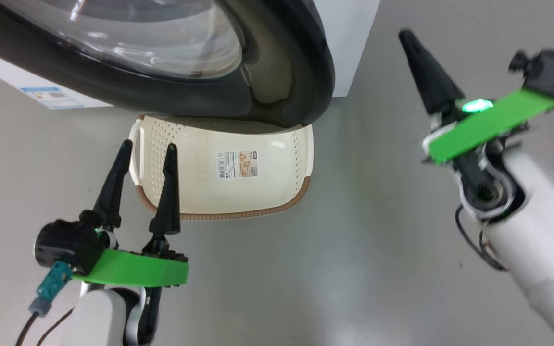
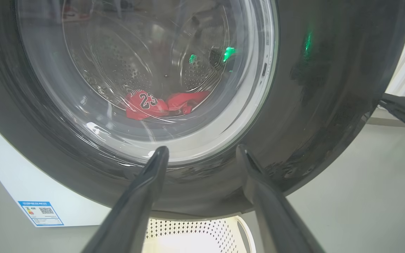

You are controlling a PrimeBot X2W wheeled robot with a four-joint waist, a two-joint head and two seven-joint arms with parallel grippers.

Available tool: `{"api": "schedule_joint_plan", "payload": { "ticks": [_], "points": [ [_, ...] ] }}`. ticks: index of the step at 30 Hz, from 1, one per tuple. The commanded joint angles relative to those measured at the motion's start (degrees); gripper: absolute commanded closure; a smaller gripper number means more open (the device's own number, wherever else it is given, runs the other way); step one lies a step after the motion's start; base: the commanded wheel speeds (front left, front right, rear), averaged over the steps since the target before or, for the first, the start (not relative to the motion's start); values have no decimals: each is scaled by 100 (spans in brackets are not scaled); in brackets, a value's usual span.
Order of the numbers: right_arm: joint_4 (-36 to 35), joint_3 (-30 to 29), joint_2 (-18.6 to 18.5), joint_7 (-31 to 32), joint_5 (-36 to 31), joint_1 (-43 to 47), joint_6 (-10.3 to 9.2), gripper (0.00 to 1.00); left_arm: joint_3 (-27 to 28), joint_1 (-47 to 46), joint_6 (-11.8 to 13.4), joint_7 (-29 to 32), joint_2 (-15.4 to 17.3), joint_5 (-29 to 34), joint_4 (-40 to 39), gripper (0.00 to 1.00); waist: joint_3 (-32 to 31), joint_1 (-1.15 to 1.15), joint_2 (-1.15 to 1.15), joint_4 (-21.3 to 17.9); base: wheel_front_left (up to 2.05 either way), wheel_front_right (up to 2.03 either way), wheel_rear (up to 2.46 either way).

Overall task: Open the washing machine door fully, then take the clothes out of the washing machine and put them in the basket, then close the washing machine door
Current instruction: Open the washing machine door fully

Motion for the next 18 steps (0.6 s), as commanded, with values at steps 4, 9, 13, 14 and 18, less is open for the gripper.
{"api": "schedule_joint_plan", "payload": {
  "ticks": [4, 9, 13, 14, 18],
  "points": [
    [-92, 81, -38, 622, 1332, -478, 39, 100, 134, -25, 44, -28, 108, -49, -139, 0, 64, 0, 0, 73, 0, 0, 0],
    [93, -240, 93, 1583, 2616, -912, 39, 100, 83, -56, 73, -28, 108, -91, -148, 0, 121, 0, 0, 133, 0, 0, 0],
    [186, -416, 212, 2088, 3046, -1065, 39, 100, 59, -78, 77, -28, 108, -110, -145, 0, 149, 0, 0, 165, 0, 0, 0],
    [214, -474, 257, 2275, 3182, -1101, 39, 100, 50, -84, 79, -28, 108, -116, -142, 0, 155, 0, 0, 174, 0, 0, 0],
    [298, -672, 425, 3041, 3604, -1198, 39, 100, 24, -107, 92, -28, 108, -135, -137, 0, 180, 0, 0, 208, 0, 0, 0]
  ]
}}
